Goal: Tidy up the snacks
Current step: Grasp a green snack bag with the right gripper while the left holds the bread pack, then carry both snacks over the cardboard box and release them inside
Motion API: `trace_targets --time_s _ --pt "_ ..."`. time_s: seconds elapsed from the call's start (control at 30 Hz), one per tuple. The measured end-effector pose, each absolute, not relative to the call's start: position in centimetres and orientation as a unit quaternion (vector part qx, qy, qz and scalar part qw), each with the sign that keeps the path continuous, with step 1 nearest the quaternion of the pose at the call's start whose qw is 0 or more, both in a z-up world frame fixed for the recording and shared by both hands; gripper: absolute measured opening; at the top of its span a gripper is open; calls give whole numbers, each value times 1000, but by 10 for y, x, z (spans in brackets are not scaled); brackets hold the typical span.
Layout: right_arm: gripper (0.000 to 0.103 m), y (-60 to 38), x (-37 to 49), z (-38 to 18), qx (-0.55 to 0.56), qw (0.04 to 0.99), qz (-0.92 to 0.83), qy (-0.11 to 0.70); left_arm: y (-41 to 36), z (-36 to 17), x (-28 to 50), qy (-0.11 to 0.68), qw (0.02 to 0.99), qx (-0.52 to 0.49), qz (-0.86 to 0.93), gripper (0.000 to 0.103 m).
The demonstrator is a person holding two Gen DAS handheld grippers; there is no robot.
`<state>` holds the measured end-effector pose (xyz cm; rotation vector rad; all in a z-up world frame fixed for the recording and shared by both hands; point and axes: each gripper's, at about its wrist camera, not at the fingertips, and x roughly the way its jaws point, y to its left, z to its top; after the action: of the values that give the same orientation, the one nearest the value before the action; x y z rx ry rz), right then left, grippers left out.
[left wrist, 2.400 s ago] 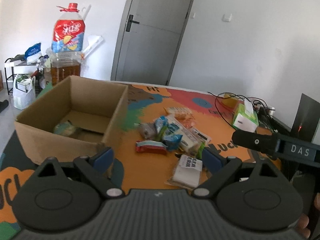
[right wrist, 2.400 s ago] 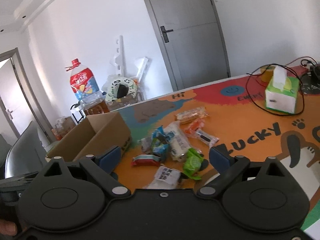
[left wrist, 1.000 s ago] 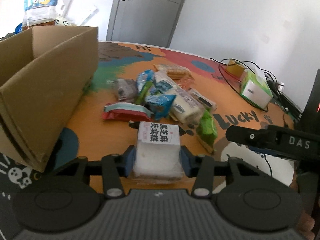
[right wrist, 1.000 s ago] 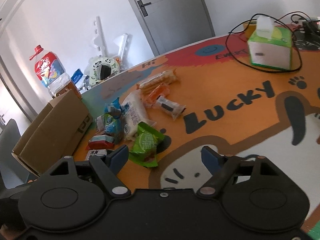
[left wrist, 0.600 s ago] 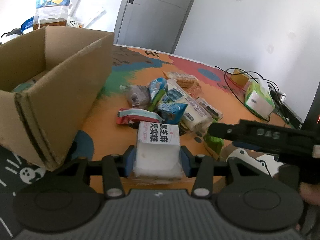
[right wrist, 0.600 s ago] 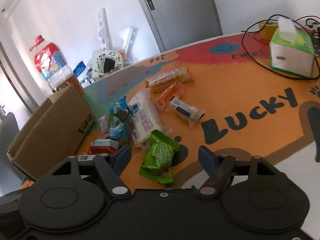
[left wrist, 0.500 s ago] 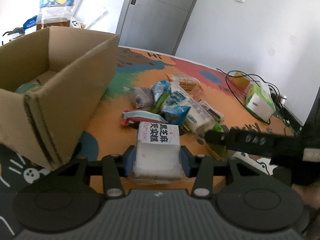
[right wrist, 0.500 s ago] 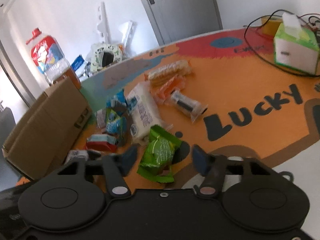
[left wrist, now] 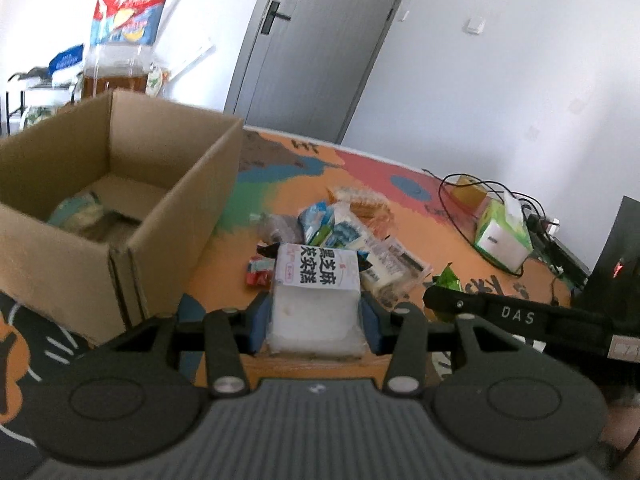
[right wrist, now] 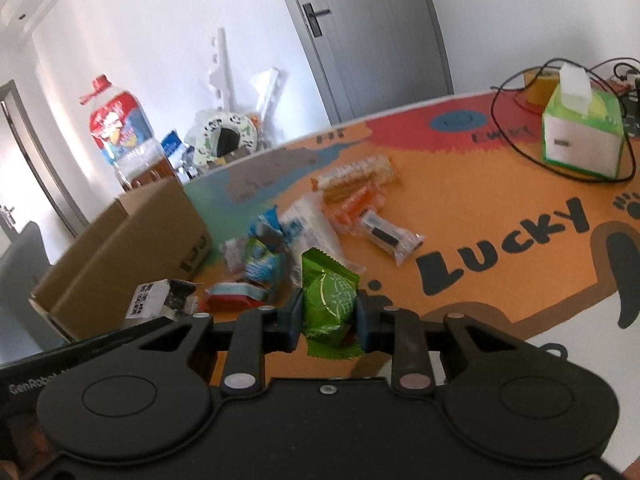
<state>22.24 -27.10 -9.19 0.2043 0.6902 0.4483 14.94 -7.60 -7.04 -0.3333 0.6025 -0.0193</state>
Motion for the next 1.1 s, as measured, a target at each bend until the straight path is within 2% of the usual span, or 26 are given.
trace_targets --time_s 0.77,1.1 --pt "27 -228 190 -38 95 914 282 276 -39 -4 102 223 962 -153 23 46" --pt "27 -203 180 -24 88 909 313 259 -10 9 88 209 964 -159 47 46"
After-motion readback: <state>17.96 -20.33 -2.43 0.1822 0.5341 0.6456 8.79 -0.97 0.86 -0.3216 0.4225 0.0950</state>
